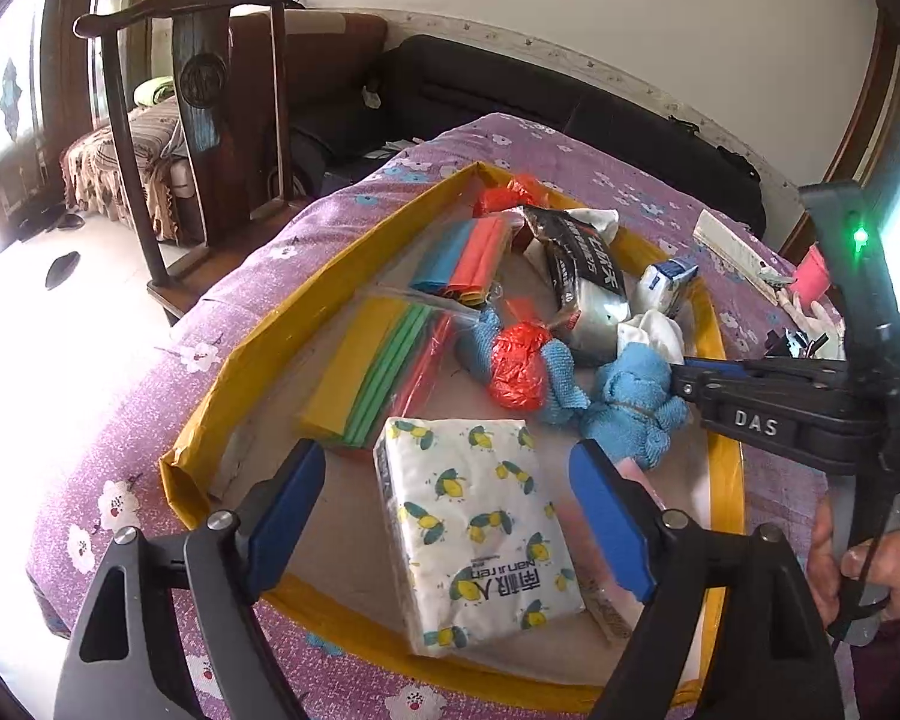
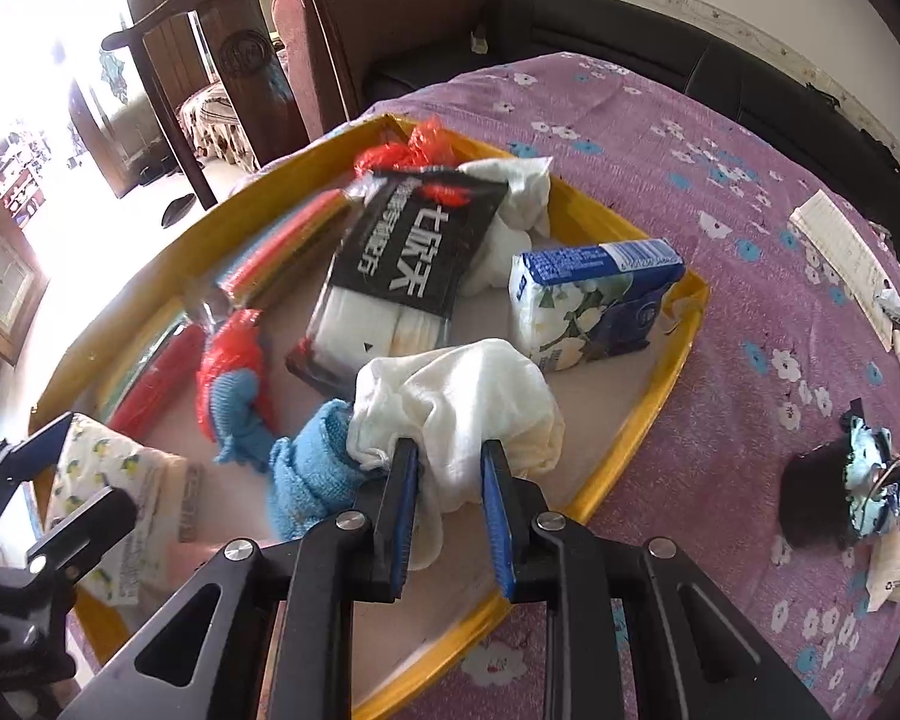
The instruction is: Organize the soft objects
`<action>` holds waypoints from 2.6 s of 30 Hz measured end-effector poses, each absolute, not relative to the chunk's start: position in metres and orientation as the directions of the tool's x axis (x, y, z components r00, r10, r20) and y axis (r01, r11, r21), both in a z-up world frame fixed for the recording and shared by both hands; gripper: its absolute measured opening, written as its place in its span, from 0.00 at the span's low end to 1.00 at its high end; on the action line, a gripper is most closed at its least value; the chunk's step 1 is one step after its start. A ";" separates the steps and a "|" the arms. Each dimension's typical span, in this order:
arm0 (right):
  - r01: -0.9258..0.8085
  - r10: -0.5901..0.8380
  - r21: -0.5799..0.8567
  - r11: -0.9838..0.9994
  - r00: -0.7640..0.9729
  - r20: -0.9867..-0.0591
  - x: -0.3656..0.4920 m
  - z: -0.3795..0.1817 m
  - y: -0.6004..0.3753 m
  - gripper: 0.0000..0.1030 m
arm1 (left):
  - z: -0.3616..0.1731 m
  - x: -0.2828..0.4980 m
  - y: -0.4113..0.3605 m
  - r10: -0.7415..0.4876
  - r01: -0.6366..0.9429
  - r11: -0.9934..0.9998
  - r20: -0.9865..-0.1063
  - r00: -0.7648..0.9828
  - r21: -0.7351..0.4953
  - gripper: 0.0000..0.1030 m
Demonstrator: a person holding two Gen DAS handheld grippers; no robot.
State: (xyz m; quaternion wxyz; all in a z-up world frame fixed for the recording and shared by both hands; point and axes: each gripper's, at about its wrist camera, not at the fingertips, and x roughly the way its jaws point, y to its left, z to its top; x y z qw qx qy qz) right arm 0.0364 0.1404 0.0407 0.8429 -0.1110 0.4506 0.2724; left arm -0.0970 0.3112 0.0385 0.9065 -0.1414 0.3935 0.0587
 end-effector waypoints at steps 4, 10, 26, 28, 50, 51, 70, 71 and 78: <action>-0.560 0.389 0.082 0.825 0.455 -0.801 0.036 0.043 0.136 0.51 | 0.041 -0.099 0.306 0.016 -0.225 0.956 -0.732 0.681 -0.189 0.81; -0.578 0.435 0.065 0.813 0.530 -0.728 0.013 0.071 0.123 0.82 | 0.048 -0.105 0.297 0.044 -0.229 0.961 -0.729 0.683 -0.156 0.81; -0.417 0.377 0.105 0.903 0.651 -0.659 -0.021 0.080 -0.016 0.90 | 0.078 -0.131 0.235 0.018 -0.106 0.991 -0.692 0.722 -0.084 0.85; -0.353 0.328 0.103 0.930 0.669 -0.667 -0.020 0.076 -0.051 0.90 | 0.078 -0.133 0.226 -0.018 -0.074 0.992 -0.690 0.724 -0.103 0.87; -0.015 0.192 0.243 0.970 0.662 -0.724 0.084 0.060 -0.188 0.90 | 0.085 -0.132 0.146 -0.168 0.113 0.986 -0.689 0.705 -0.125 0.87; -0.019 0.191 0.236 0.971 0.652 -0.733 0.091 0.058 -0.183 0.90 | 0.084 -0.131 0.145 -0.168 0.113 0.986 -0.692 0.702 -0.124 0.87; -0.049 0.234 0.245 0.968 0.517 -0.823 0.116 0.026 -0.158 0.46 | 0.071 -0.121 0.148 -0.186 0.108 0.982 -0.718 0.671 -0.154 0.87; -0.085 0.242 0.231 0.969 0.506 -0.828 0.103 0.027 -0.153 0.46 | 0.070 -0.120 0.146 -0.192 0.113 0.981 -0.718 0.669 -0.157 0.87; -0.433 0.543 0.401 0.807 0.279 -0.792 0.008 0.024 -0.114 0.49 | 0.066 -0.119 0.126 -0.240 0.169 0.971 -0.725 0.646 -0.170 0.87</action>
